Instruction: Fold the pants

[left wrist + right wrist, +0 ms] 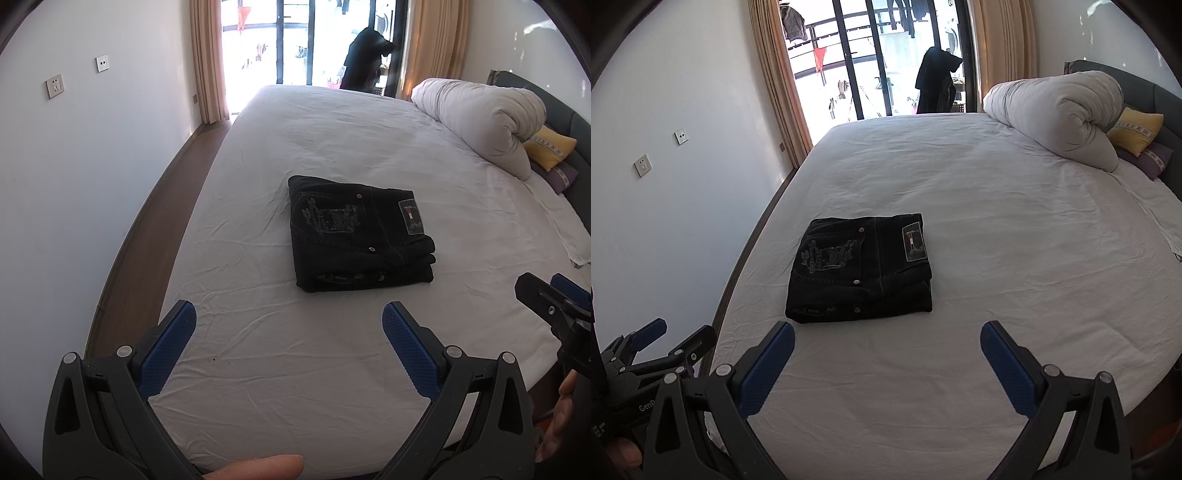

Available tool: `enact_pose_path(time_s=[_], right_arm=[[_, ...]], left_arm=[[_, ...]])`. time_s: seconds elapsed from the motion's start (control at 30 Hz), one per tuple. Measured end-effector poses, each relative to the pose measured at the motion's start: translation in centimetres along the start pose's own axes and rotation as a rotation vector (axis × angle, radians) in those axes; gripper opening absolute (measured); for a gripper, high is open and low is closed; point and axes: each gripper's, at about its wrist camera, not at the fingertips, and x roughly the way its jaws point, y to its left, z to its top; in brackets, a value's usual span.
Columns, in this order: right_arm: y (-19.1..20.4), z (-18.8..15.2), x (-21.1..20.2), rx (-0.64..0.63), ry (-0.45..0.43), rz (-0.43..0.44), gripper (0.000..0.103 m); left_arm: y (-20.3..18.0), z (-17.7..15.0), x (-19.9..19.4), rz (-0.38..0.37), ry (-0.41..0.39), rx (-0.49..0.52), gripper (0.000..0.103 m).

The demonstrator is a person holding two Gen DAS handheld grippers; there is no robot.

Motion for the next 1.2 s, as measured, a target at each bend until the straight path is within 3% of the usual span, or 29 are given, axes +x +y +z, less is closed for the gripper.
enact_pose_path(time_s=[1.2], right_arm=[[0.02, -0.96, 0.73, -0.007, 0.018, 0.009, 0.103]], left_arm=[[-0.3, -0.43, 0.46, -0.003, 0.009, 0.001, 0.103]])
